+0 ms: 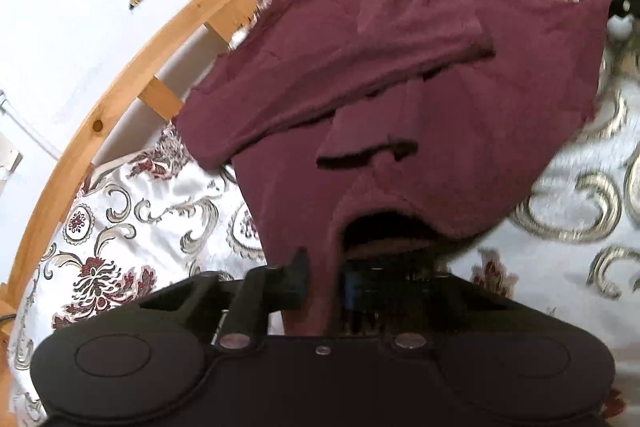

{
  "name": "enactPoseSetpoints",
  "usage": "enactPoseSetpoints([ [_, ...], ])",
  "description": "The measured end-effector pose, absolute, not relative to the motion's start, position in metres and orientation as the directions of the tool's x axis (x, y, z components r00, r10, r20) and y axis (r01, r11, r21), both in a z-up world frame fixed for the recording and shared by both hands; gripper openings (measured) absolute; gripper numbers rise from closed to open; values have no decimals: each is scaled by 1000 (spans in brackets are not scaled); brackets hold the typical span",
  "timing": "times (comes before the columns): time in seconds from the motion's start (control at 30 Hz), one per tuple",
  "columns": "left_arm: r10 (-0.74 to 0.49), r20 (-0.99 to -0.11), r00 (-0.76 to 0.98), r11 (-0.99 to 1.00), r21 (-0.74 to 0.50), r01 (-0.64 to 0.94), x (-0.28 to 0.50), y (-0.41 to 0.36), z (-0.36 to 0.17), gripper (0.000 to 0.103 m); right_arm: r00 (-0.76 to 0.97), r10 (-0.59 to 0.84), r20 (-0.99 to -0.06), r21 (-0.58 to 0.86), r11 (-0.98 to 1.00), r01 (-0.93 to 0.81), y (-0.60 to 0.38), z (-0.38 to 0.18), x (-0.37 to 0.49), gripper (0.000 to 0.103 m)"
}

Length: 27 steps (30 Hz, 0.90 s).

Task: Fold small clothes

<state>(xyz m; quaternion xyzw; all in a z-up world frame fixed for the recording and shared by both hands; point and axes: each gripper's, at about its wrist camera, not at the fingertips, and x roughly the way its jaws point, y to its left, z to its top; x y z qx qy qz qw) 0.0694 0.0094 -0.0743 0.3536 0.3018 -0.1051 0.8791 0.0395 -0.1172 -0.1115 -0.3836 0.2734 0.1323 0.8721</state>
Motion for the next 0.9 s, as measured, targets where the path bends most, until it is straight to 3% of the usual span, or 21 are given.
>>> enactPoseSetpoints([
  [0.27,-1,-535,845,808,497,316,75,9,-56,5,883,-51,-467,-648,699,-302,-114,-91,43,12],
  [0.57,-71,-508,859,893,351,281,38,20,14,5,931,-90,-355,-626,762,-165,-123,-29,16,10],
  [0.7,-128,-522,843,898,299,322,13,22,45,5,936,-69,-346,-610,774,-169,-126,3,-11,10],
  [0.9,-191,-601,776,892,225,393,-28,26,70,4,910,-7,-414,-595,759,-265,-137,40,-64,10],
])
